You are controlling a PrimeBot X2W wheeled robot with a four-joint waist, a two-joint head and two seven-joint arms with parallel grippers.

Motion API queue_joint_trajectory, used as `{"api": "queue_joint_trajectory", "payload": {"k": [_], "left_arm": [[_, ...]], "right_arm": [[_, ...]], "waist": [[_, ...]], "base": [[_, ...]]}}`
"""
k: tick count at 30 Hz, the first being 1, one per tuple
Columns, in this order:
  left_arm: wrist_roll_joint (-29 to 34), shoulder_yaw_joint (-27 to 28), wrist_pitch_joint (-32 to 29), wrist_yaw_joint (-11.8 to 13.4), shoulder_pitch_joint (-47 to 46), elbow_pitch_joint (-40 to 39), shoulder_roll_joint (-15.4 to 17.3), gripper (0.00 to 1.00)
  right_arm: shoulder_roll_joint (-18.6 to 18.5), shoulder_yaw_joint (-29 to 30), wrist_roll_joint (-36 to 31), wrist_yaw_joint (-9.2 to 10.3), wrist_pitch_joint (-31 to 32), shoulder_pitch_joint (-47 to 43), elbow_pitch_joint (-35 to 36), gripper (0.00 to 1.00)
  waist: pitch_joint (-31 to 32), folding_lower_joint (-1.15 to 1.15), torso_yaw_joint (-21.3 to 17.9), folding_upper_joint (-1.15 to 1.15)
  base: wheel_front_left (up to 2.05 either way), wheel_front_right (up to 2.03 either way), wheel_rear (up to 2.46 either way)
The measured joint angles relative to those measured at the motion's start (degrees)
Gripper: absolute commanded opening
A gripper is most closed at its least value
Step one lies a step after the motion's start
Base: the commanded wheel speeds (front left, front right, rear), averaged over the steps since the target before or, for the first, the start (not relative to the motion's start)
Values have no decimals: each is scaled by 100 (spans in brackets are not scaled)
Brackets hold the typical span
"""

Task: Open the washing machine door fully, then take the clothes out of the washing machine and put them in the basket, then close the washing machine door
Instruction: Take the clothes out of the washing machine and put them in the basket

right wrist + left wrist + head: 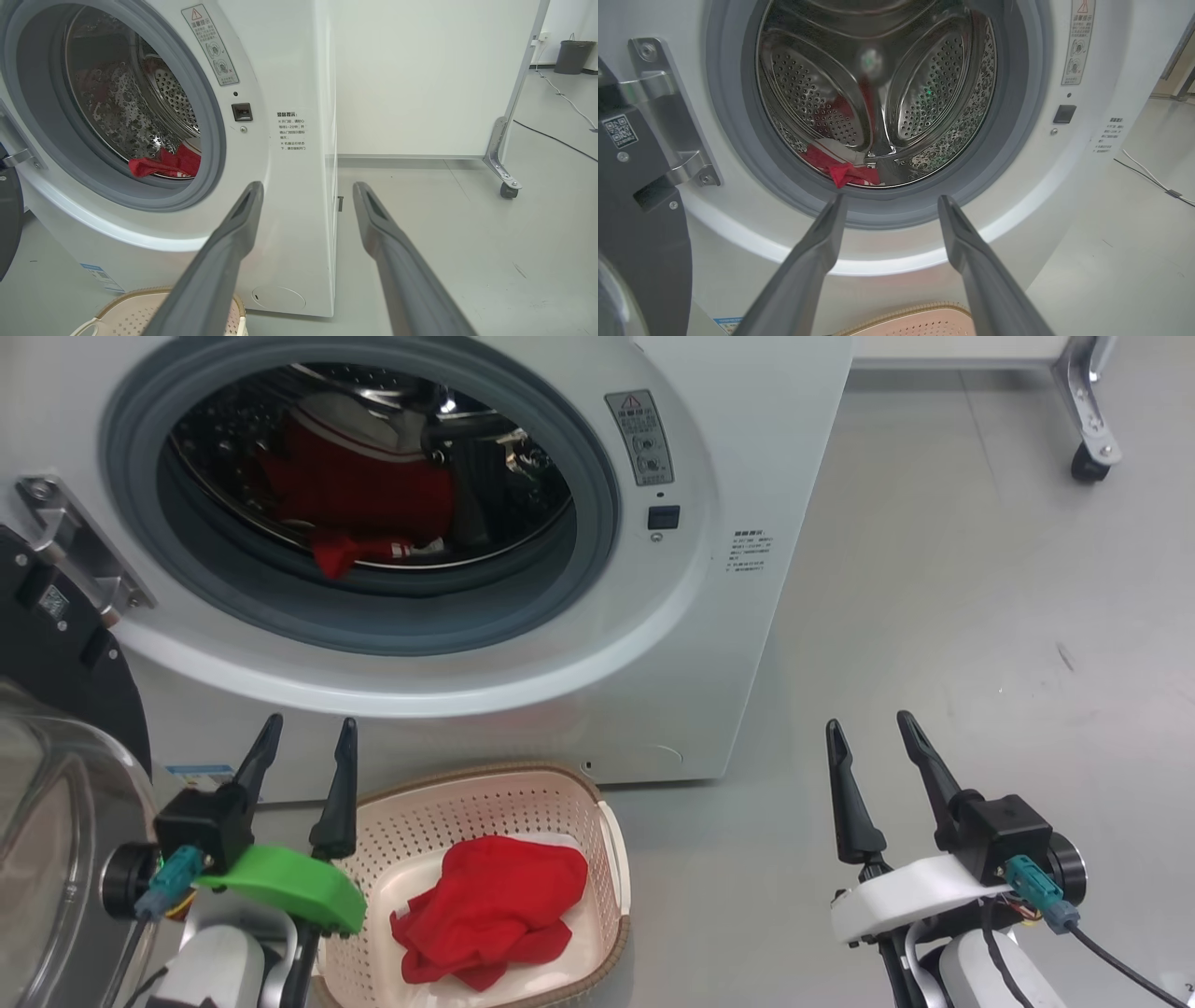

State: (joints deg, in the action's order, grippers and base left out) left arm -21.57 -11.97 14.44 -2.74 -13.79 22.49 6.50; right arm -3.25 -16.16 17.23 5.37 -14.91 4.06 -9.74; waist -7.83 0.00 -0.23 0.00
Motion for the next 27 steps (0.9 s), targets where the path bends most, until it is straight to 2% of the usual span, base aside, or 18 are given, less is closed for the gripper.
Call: {"api": "queue_joint_trajectory", "payload": {"k": [17,27], "left_arm": [[-1,86,-1,267,1200,-591,-4,100],[-2,85,-1,402,1473,-923,-14,100]], "right_arm": [[13,133,0,-26,0,-505,-3,100],[32,136,0,-77,0,-579,1,100]], "waist": [[510,0,-34,0],[556,0,-66,0]], "base": [[0,0,0],[0,0,0]]}}
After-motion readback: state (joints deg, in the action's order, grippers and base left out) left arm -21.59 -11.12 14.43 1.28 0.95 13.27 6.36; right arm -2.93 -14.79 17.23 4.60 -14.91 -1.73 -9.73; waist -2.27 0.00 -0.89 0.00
